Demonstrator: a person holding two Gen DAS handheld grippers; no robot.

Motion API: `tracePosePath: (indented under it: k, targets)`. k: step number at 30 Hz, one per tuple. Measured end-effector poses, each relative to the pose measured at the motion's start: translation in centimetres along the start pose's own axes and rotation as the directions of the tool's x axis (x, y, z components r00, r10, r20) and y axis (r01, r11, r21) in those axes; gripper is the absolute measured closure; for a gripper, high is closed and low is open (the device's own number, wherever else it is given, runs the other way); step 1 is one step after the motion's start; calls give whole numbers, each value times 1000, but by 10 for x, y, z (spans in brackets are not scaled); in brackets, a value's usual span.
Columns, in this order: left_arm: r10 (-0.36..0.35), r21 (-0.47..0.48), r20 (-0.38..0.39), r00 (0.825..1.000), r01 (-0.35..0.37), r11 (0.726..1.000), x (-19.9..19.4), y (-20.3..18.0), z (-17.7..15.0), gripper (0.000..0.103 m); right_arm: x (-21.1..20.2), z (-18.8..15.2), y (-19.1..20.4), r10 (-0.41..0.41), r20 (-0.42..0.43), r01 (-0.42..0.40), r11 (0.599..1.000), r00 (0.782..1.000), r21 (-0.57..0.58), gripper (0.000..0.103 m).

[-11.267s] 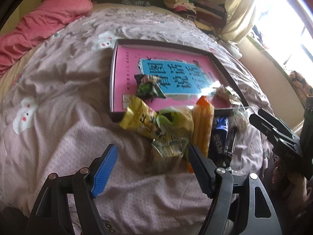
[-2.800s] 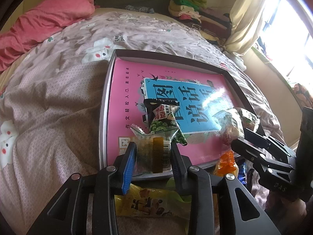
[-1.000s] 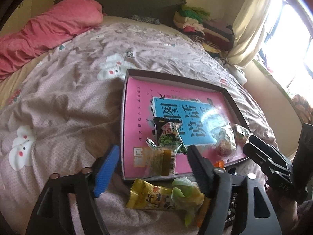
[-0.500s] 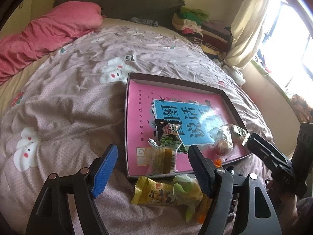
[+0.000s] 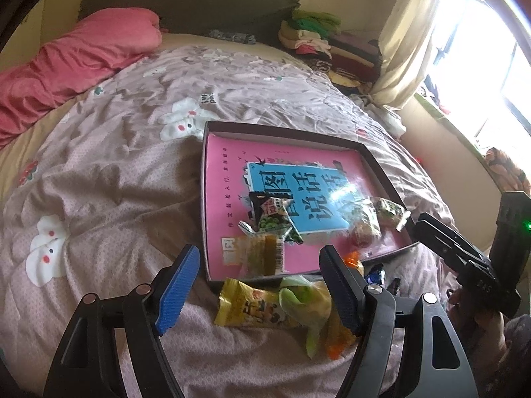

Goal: Organize snacks
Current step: 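Move both grippers back from the tray toward the snack pile beside it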

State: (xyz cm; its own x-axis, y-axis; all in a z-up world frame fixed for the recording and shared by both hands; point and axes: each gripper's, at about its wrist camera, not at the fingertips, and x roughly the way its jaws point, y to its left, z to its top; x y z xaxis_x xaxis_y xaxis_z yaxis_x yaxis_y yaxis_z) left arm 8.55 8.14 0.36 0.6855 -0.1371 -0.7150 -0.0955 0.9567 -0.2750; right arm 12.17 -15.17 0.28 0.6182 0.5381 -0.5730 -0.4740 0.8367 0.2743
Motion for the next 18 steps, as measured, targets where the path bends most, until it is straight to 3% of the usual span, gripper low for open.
tracePosePath:
  k: [18]
  targets:
    - [-24, 83, -40, 999, 28, 996, -10, -20, -20, 27, -10, -13, 17, 26, -43, -28, 999, 999, -44, 24]
